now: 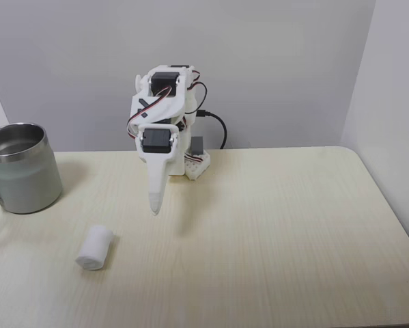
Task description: Grasp a dressing and put it in the cup.
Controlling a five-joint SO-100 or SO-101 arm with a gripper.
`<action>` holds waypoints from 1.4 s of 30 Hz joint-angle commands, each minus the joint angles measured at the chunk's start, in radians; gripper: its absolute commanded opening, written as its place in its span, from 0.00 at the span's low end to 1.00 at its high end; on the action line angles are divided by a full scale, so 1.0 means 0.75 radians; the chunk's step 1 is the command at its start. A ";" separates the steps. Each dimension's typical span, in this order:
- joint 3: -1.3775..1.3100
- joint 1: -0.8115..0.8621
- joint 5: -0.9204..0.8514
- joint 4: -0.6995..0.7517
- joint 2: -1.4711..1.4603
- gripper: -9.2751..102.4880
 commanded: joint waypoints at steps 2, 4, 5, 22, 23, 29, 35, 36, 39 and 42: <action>0.008 -0.008 0.004 -0.002 -0.008 0.08; 0.008 -0.008 0.004 -0.002 -0.008 0.08; 0.008 -0.008 0.004 -0.002 -0.008 0.08; 0.153 -0.031 0.004 0.084 -0.010 0.08; 0.213 -0.031 0.004 0.127 -0.010 0.08; 0.642 -0.047 -0.084 0.356 0.217 0.09; 1.207 0.053 -0.411 0.589 0.773 0.14; 1.309 0.084 -0.493 0.644 0.873 0.16; 1.626 0.174 -0.765 0.832 1.176 0.21; 1.845 0.252 -1.033 0.959 1.419 0.30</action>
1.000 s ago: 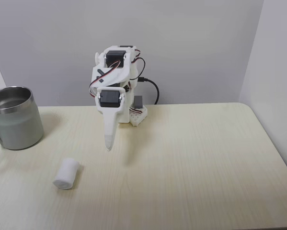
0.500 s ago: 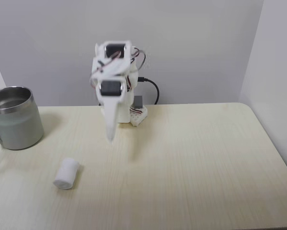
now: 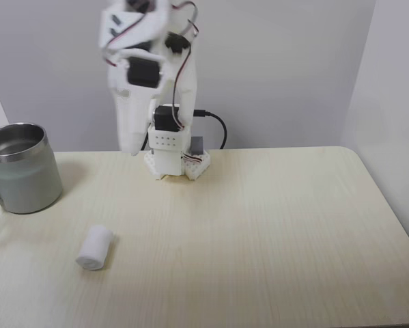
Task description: Grasp a dressing and put it in the cup.
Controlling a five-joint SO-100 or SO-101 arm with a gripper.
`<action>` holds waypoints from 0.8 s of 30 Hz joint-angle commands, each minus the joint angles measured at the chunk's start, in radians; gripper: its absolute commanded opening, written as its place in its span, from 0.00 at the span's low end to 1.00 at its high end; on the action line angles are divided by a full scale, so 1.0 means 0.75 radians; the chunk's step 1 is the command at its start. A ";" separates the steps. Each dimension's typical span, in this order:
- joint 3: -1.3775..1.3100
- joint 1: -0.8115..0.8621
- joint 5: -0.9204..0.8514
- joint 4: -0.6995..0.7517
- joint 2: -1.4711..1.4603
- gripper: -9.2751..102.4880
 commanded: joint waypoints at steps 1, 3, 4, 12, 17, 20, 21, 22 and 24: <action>0.284 0.090 -0.247 0.108 0.272 0.31; 0.307 0.133 -0.405 0.129 0.372 0.34; 0.303 0.151 -0.487 0.141 0.417 0.35; 0.231 0.260 -0.855 0.092 0.814 0.39; 0.168 0.297 -0.914 -0.082 1.004 0.39; 0.074 0.303 -0.945 -0.198 1.066 0.40; 0.031 0.303 -0.957 -0.241 1.078 0.40; -0.012 0.303 -0.963 -0.288 1.084 0.40; -0.086 0.299 -0.965 -0.370 1.109 0.40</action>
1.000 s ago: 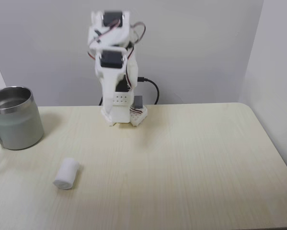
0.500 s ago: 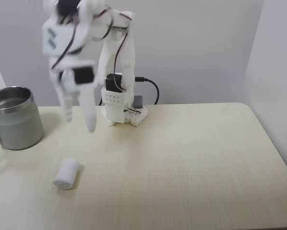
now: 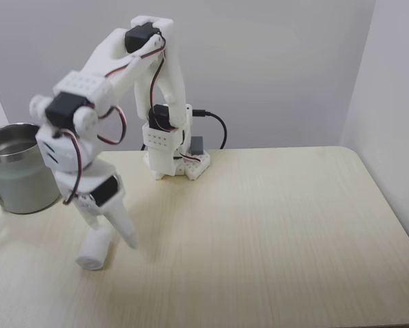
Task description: Grasp a dressing and put it in the cup.
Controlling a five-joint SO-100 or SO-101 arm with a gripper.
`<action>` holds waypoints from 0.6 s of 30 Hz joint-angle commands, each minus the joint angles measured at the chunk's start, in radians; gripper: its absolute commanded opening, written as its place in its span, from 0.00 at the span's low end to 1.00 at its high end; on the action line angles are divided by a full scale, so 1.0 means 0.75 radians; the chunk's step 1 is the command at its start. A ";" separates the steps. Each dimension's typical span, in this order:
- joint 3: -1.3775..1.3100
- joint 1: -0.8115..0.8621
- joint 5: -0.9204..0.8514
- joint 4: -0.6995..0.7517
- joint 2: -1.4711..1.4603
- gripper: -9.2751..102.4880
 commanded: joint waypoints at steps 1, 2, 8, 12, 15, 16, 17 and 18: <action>-0.086 0.000 -0.014 -0.125 0.031 0.40; -0.096 0.000 -0.014 -0.149 0.057 0.40; -0.084 0.031 -0.016 -0.215 0.121 0.40; -0.082 0.082 -0.041 -0.250 0.127 0.35; -0.082 0.117 -0.059 -0.278 0.133 0.29; -0.082 0.125 -0.061 -0.286 0.137 0.28; -0.082 0.129 -0.061 -0.292 0.139 0.26; -0.082 0.131 -0.061 -0.299 0.143 0.23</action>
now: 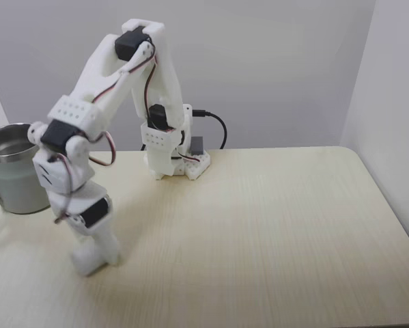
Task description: Grasp a dressing and put it in the cup.
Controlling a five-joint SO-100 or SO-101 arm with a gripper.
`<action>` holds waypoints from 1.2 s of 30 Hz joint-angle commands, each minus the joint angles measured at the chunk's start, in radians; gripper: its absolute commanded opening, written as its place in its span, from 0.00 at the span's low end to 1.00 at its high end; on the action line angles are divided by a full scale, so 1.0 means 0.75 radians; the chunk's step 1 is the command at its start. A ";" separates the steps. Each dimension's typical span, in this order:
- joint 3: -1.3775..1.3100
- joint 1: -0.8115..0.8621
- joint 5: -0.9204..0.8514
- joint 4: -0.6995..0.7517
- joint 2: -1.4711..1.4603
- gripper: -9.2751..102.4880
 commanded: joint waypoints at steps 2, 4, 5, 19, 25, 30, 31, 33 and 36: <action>0.012 0.022 -0.010 -0.029 0.004 0.13; 0.010 0.020 -0.010 -0.029 0.004 0.08; 0.006 0.020 -0.010 -0.029 -0.002 0.08; 0.350 -0.018 0.258 0.581 -0.434 0.08; 0.706 0.039 0.454 0.908 -0.628 0.08; 0.888 0.243 0.530 0.992 -0.740 0.08; 0.892 0.301 0.515 0.992 -0.761 0.08; 0.884 0.427 0.458 0.992 -0.783 0.08; 0.869 0.610 0.346 0.980 -0.734 0.08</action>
